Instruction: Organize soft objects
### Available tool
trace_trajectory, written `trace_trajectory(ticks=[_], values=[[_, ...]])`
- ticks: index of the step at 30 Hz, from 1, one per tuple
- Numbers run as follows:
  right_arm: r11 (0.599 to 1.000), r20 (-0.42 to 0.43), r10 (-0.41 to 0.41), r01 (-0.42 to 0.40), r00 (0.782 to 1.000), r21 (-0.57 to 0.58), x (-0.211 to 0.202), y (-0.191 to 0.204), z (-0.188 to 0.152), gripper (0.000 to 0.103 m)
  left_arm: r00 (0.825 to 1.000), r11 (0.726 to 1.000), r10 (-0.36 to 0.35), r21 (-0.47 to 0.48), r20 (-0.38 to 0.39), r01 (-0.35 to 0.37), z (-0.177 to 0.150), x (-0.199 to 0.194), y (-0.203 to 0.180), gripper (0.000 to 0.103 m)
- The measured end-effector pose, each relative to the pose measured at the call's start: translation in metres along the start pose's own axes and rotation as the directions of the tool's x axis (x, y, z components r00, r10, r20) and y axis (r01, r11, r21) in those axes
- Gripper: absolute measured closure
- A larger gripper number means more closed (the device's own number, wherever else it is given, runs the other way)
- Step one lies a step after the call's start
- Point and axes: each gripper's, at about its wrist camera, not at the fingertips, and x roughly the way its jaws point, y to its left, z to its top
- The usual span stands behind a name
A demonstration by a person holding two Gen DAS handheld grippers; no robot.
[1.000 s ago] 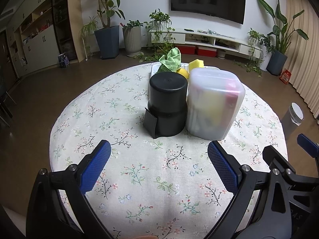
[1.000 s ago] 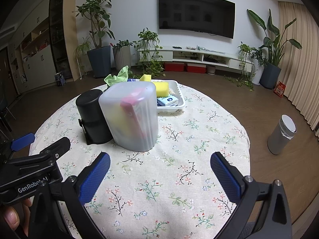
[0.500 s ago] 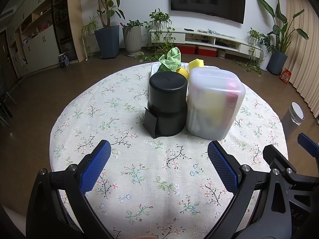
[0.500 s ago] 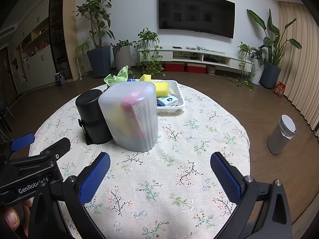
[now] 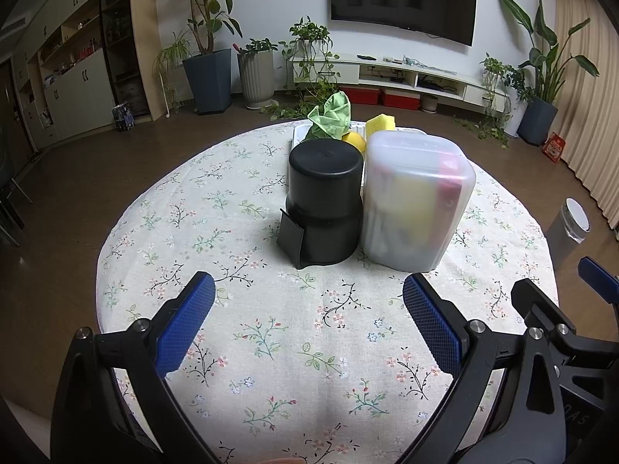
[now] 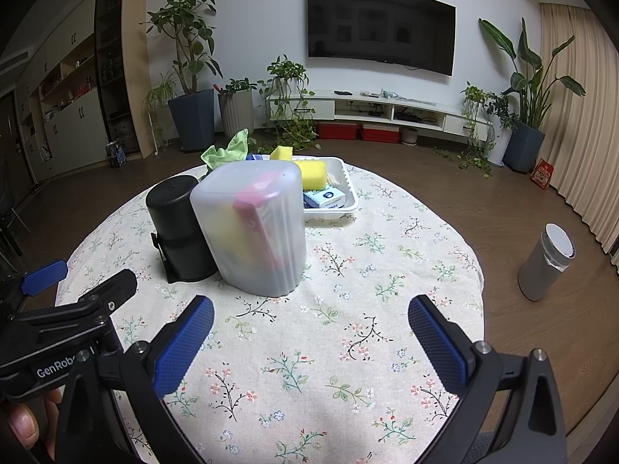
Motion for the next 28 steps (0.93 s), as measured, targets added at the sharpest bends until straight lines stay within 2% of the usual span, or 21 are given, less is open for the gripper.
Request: trace_trajectory(ticks=[28], values=[[1.000,-0.005,0.001,-0.001,1.000,0.002,0.0009,0.0009,-0.0010,0.000,0.999,1.000,0.025,-0.012,0.021,-0.025,-0.0035,-0.0032,-0.0079,0.004]])
